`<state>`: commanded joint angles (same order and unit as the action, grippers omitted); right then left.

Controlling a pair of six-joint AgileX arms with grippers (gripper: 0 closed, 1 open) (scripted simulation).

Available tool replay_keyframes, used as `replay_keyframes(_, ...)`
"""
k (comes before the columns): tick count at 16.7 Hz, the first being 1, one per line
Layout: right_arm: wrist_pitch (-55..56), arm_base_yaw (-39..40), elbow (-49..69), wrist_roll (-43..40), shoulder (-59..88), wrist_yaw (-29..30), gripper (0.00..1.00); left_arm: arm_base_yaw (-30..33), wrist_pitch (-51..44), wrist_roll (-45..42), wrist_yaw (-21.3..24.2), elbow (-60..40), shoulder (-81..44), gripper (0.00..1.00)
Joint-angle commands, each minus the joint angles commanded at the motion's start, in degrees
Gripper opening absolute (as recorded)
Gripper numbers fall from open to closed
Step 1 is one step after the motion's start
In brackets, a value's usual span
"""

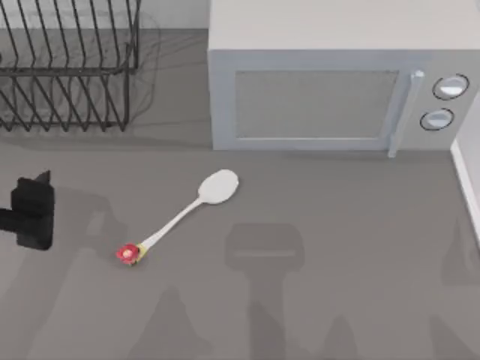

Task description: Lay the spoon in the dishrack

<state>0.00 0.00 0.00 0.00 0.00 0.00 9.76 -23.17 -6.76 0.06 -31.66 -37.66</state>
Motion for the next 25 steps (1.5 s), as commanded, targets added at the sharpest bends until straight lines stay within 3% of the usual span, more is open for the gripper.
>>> replay_keyframes(8, 0.0, 0.0, 0.0, 0.0, 0.0, 0.0, 1.0, 11.1, -26.2, -7.7, 0.1, -36.5, -48.0, 1.0)
replay_keyframes(13, 0.0, 0.0, 0.0, 0.0, 0.0, 0.0, 1.0, 16.0, -38.0, -11.1, 0.1, -52.9, -69.9, 1.0)
replay_keyframes(17, 0.0, 0.0, 0.0, 0.0, 0.0, 0.0, 1.0, 17.8, -42.3, -12.3, 0.1, -58.7, -77.2, 1.0)
replay_keyframes(25, 0.0, 0.0, 0.0, 0.0, 0.0, 0.0, 1.0, 17.8, -40.1, -12.5, 0.1, -57.1, -78.3, 1.0)
